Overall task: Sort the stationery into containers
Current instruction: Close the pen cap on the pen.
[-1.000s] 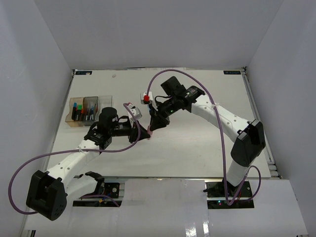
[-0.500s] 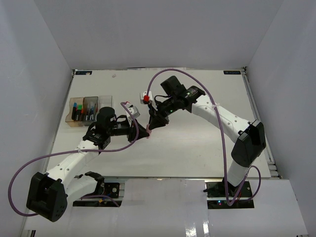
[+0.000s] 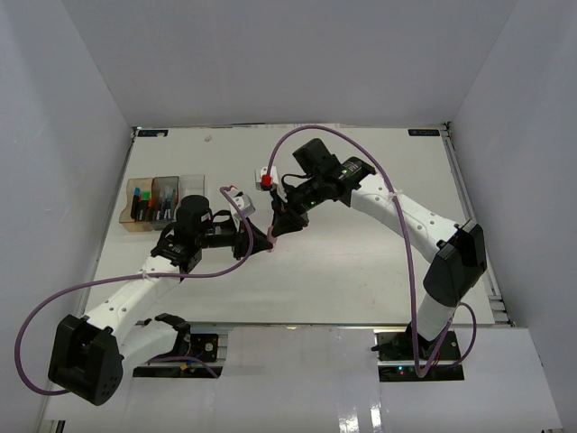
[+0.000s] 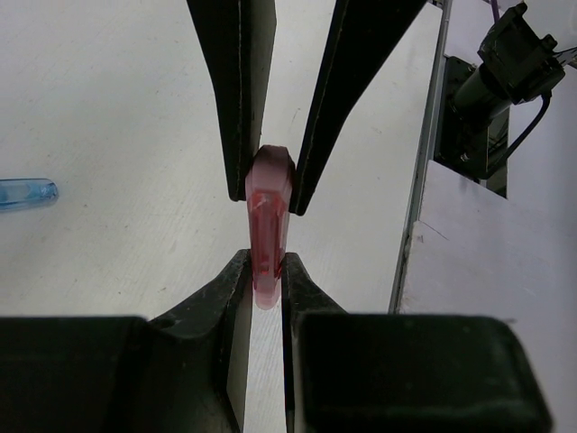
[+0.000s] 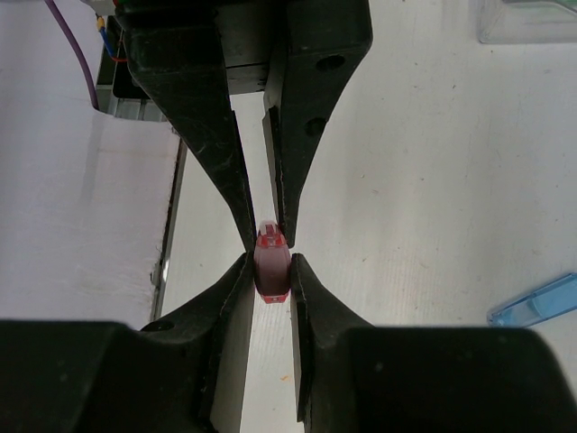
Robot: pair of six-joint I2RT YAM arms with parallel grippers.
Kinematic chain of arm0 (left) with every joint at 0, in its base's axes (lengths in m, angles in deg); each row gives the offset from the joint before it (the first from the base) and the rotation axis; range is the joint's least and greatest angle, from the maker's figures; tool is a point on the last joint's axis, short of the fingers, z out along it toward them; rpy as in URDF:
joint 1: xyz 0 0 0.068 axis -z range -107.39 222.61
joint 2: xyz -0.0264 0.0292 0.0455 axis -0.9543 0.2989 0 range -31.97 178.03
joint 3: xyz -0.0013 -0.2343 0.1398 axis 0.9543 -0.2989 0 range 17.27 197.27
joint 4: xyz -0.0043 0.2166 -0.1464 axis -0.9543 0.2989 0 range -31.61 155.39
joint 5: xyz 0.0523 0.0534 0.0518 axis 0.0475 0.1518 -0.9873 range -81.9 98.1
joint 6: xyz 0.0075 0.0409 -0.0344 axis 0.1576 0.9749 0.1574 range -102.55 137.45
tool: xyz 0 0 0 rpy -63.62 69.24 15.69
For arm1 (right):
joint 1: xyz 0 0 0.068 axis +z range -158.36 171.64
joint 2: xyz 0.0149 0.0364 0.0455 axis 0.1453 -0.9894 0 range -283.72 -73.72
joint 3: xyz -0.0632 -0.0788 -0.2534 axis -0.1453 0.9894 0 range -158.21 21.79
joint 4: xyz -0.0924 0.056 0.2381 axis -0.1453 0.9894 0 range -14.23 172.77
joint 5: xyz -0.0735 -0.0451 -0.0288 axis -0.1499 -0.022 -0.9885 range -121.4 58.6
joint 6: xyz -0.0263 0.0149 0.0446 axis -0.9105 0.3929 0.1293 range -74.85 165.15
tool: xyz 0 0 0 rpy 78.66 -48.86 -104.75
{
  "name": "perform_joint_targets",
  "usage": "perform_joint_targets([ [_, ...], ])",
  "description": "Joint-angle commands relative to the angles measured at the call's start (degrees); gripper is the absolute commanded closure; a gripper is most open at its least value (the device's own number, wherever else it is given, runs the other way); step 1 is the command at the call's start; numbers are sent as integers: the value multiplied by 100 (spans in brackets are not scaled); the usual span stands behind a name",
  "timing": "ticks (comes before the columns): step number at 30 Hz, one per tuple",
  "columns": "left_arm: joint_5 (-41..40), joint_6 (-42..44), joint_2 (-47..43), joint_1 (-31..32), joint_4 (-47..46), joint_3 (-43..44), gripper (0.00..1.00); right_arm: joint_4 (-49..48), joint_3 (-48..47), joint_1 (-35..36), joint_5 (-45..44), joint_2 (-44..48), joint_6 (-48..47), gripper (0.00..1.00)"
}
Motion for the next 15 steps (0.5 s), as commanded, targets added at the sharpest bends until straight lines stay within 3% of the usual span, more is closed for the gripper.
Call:
perform_joint_targets([
  [1, 342, 66, -407, -46, -1608, 626, 100, 694, 82, 267, -308, -220, 109, 92],
  [15, 378, 180, -311, -46, -1344, 661, 71, 492, 21, 118, -352, 61, 284, 92],
])
